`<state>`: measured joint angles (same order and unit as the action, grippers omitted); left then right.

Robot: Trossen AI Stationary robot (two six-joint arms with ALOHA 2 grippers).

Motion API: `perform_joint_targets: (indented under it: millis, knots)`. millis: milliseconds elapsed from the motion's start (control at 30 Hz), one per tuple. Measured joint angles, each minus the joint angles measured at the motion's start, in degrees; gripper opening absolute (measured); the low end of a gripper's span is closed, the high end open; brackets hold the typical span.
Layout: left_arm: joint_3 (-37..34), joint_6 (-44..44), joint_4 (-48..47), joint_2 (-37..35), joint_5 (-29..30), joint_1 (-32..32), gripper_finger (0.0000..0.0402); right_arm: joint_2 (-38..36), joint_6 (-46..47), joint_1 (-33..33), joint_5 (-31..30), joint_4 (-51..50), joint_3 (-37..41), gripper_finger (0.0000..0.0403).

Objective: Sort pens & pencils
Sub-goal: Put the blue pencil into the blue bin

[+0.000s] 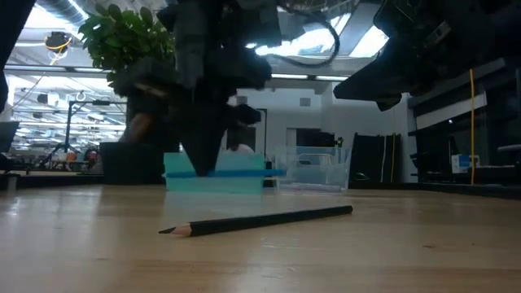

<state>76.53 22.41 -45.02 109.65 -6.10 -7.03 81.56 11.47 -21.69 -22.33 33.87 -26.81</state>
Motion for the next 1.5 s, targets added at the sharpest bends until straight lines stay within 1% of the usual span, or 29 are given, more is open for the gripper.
perform_joint_targets:
  millis: [200,367,467,600,667,900,967,1067,1200,1267,1367,1500]
  knots:
    - [0.1,-0.8,-0.5,-3.9,0.2,-0.9,0.0001,0.0,0.0,0.0,0.0,0.0,0.0,0.0023]
    - [0.0,-2.8,-1.7,-8.7,0.6,-1.0,0.0003,0.0,0.1,0.0,0.0,-0.2,0.0,0.0023]
    - [-1.3,-3.8,-1.3,-11.9,0.6,-1.0,0.0003,0.0,0.3,0.0,0.0,-0.7,0.0,0.0023]
    - [-5.6,-5.7,1.3,-16.9,1.0,-0.9,0.0002,0.0,0.3,0.0,0.1,-0.7,0.0,0.0023]
    - [-8.9,-6.8,3.2,-19.8,1.3,-0.9,0.0002,0.0,0.3,0.0,0.3,-0.8,0.0,0.0023]
    - [-19.7,-9.6,13.9,-29.5,3.7,-0.9,0.0001,0.0,0.3,0.0,0.4,-0.4,0.0,0.0023]
    - [-22.6,-10.3,17.4,-31.2,4.2,-0.9,0.0001,0.0,0.3,0.0,0.4,-0.3,0.0,0.0023]
    - [-25.6,-10.5,21.0,-31.3,5.0,-0.9,0.0,0.0,0.2,0.0,0.4,0.5,0.0,0.0023]
    - [-26.1,-11.4,22.7,-28.0,10.8,-0.9,0.0,0.0,-0.1,0.0,0.2,0.8,0.0,0.0023]
    - [-26.1,-10.7,23.5,-26.2,12.5,-1.0,0.0004,0.0,-0.2,0.3,-0.2,0.9,0.0,0.0023]
    - [-26.1,-8.1,26.7,-23.8,14.3,-0.9,0.0022,0.0,-1.3,0.9,-0.3,1.1,0.0,0.0023]
    - [-26.1,-5.7,31.6,-22.0,17.4,-0.4,0.0056,0.0,-1.5,1.3,-0.4,1.1,0.0,0.0023]
